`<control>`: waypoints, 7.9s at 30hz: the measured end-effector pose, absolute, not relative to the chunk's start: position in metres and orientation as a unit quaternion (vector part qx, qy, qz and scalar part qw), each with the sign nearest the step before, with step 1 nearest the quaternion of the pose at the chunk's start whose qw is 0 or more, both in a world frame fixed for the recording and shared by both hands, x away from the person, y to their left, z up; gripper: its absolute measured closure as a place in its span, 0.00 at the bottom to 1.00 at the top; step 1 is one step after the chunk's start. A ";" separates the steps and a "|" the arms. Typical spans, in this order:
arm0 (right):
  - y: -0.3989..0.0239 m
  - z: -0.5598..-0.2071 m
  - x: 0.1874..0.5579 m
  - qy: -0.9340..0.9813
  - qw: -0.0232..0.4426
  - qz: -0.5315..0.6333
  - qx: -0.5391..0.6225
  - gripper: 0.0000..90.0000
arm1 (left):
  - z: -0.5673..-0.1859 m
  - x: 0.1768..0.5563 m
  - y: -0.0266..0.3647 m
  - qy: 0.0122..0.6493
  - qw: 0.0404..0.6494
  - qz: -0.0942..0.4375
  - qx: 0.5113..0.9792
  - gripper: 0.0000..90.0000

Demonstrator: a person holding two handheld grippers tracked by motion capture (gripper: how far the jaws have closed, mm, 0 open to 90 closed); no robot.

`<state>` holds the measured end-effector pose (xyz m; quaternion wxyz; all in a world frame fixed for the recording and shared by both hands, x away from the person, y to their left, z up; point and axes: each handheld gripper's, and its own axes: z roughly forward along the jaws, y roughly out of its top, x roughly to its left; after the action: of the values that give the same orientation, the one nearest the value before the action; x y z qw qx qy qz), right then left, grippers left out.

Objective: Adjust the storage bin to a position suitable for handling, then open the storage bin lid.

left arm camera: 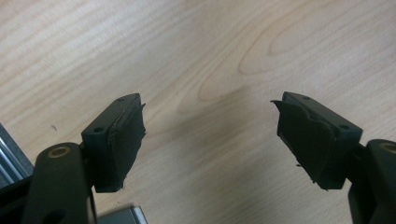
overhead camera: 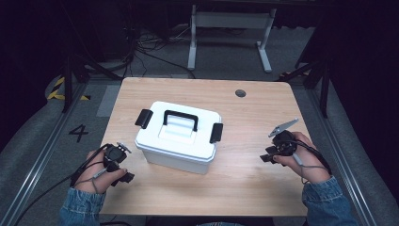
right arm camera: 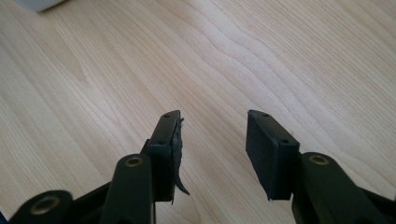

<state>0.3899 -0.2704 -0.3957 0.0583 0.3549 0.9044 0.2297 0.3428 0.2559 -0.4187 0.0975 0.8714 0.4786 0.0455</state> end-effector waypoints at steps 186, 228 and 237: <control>-0.266 -0.255 0.460 0.839 0.171 0.407 0.317 0.95 | -0.417 0.347 0.268 0.490 0.172 0.056 0.853 0.32; -0.323 -0.362 0.490 0.837 0.149 0.338 0.403 0.95 | -0.418 0.349 0.268 0.492 0.171 0.053 0.852 0.32; -0.330 -0.384 0.493 0.836 0.140 0.333 0.414 0.95 | -0.419 0.348 0.270 0.493 0.173 0.055 0.851 0.32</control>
<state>0.4930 -0.3301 -0.3843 0.1403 0.4141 0.8356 0.3326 0.3478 0.2697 -0.4188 0.1731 0.8510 0.4929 0.0547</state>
